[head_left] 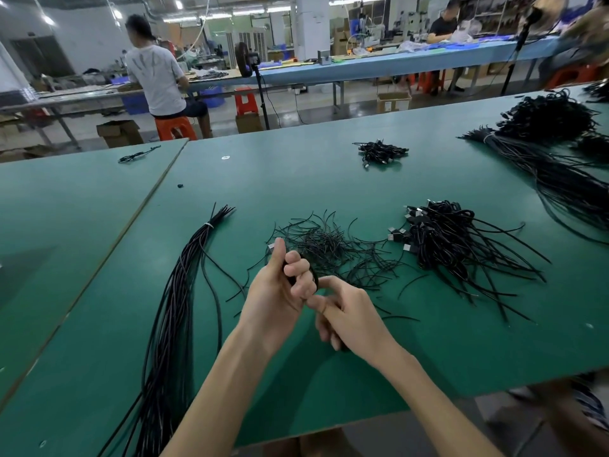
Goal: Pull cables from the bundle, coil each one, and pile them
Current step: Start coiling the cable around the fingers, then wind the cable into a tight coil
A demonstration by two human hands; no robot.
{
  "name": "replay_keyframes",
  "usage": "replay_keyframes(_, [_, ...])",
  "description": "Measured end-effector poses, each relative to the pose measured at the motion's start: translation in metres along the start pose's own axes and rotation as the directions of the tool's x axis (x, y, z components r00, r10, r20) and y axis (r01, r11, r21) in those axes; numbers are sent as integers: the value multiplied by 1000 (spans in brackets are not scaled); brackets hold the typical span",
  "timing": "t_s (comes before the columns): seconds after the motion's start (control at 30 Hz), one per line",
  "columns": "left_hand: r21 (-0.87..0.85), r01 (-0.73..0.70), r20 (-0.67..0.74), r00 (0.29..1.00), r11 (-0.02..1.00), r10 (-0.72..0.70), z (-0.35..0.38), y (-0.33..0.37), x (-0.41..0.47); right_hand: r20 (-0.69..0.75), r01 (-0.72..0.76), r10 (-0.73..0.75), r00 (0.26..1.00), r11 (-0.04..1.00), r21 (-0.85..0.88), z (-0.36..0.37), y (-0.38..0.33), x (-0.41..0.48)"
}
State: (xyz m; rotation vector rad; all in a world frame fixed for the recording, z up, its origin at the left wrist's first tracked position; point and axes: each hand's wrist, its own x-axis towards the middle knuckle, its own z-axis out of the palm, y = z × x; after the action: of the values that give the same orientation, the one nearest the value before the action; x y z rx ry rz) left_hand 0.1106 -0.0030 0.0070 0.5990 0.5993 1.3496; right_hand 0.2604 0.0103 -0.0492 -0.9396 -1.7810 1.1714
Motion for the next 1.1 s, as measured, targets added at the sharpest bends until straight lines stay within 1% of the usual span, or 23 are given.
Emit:
replay_keyframes(0.1, [59,47,43,998,997,-49,-7,1,1,53,46,-45,998,999,-13,2,2,0])
replay_keyframes(0.17, [122,71,63,995,990,-79,-13,1,3,57,74,-72,996,997,-33,2,3,0])
replay_keyframes(0.33, [247,70,95,991,966,-96,-28,6,5,59,77,-70,996,988,-132,4,2,-1])
replay_keyframes(0.47, [186,110,129,982,976,-135,-33,5,5,77,47,-36,996,989,-137,5,-2,-2])
replay_keyframes(0.57, [151,128,129,980,980,-148,-35,2,7,78,47,-38,996,991,-126,3,-3,-1])
replay_keyframes(0.63, [122,158,125,977,980,-174,-38,1,8,76,50,-44,996,996,-81,0,-5,0])
replay_keyframes(0.73, [137,177,127,973,975,-194,-42,0,9,34,-11,9,999,999,47,-2,-6,0])
replay_keyframes(0.8, [155,163,134,974,974,-185,-43,-2,9,-15,-24,25,1000,996,82,0,-5,0])
replay_keyframes(0.87, [215,129,133,978,968,-159,-44,-3,10,-59,-15,19,998,997,72,1,-4,1])
replay_keyframes(0.97, [371,40,141,985,928,-98,-43,-5,10,-92,-3,0,996,999,-35,-1,-1,3])
replay_keyframes(1.0, [398,15,143,987,917,-78,-44,-6,10,-93,-1,-5,996,998,-69,-1,0,3])
replay_keyframes(1.1, [439,-40,143,989,897,-26,-44,-8,9,-98,8,-16,995,996,-85,0,0,2])
